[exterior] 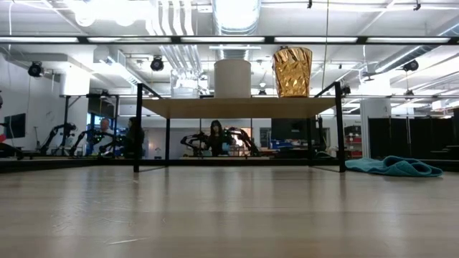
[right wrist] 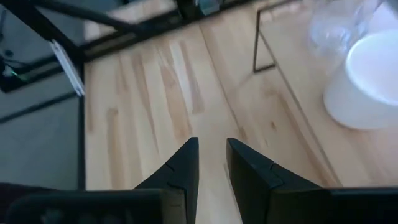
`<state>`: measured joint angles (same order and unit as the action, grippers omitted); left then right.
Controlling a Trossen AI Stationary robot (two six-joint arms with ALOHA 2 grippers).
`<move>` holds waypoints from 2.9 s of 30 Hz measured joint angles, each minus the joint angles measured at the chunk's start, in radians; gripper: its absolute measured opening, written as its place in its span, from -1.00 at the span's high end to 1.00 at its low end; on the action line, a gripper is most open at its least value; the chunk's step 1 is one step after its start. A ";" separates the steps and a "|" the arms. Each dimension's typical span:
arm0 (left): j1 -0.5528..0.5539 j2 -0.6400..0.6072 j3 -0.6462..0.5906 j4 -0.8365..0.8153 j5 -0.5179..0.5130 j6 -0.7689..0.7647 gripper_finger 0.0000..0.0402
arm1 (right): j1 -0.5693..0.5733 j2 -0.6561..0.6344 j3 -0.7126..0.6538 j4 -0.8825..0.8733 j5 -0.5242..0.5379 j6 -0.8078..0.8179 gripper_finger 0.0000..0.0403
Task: Stack small to large cups/mugs on shelf
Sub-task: Return to Home Position
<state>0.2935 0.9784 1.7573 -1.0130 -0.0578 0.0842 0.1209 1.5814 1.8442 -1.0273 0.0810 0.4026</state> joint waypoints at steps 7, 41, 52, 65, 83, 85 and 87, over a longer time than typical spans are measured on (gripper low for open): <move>0.000 -0.077 0.000 -0.012 -0.001 -0.178 0.71 | 0.021 -0.140 0.000 0.040 0.144 -0.010 0.62; 0.001 -0.915 -0.723 0.136 0.006 -0.464 0.71 | 0.046 -0.974 -1.170 1.085 -0.201 -0.160 0.62; 0.001 -0.917 -0.982 0.291 0.100 -0.496 0.71 | 0.045 -1.213 -1.417 1.086 -0.171 -0.113 0.62; 0.001 -0.914 -1.125 0.421 0.105 -0.498 0.71 | 0.044 -1.467 -1.624 1.086 -0.129 -0.021 0.62; 0.000 -0.949 -1.354 0.612 0.106 -0.524 0.71 | 0.044 -1.581 -1.813 1.094 -0.077 0.069 0.62; 0.000 -0.949 -1.381 0.652 0.106 -0.524 0.71 | 0.044 -1.581 -1.835 1.091 -0.065 0.097 0.62; 0.000 -0.950 -1.408 0.709 0.109 -0.525 0.71 | 0.044 -1.579 -1.837 1.070 -0.035 0.116 0.62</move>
<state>0.2935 0.0288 0.3492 -0.3043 0.0514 -0.4412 0.1654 0.0025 0.0070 0.0426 0.0457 0.5187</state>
